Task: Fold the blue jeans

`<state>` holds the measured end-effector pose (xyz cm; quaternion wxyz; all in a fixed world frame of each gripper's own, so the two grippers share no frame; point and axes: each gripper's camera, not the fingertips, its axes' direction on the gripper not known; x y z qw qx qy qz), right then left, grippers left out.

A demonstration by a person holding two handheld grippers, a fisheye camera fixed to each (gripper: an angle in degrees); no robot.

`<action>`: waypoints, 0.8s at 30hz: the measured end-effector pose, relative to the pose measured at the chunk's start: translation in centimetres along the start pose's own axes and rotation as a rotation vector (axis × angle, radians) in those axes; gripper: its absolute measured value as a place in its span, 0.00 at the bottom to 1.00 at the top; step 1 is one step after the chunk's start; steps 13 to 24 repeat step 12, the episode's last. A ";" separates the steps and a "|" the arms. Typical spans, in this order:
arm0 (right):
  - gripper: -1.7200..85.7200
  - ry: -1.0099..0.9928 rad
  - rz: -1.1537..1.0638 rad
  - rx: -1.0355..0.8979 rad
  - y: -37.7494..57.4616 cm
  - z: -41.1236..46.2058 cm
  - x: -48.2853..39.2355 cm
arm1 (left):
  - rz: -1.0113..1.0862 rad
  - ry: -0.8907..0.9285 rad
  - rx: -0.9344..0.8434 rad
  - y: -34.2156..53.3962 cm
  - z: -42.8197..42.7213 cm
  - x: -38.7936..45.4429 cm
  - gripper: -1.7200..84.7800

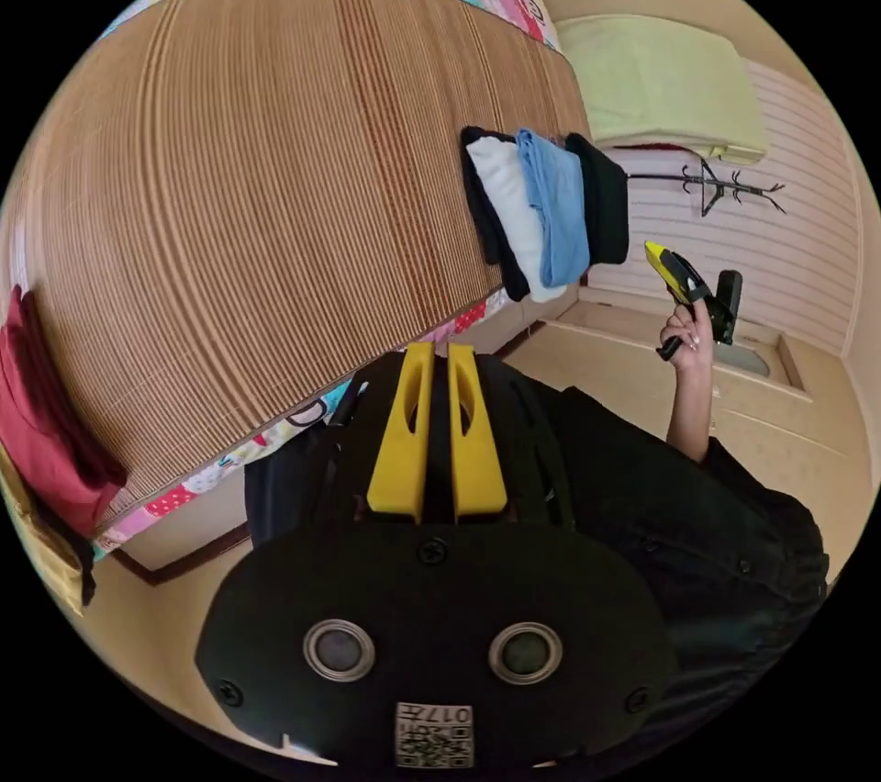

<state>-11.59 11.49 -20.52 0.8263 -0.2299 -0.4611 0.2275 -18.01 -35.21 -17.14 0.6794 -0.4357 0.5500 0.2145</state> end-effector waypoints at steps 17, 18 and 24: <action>0.02 -0.043 -0.414 -0.039 2.6 11.9 -22.8 | -0.025 0.201 0.367 2.2 -13.0 -5.1 0.01; 0.02 -0.043 -0.414 -0.039 2.6 11.9 -22.8 | -0.025 0.201 0.367 2.2 -13.0 -5.1 0.01; 0.02 -0.043 -0.414 -0.039 2.6 11.9 -22.8 | -0.025 0.201 0.367 2.2 -13.0 -5.1 0.01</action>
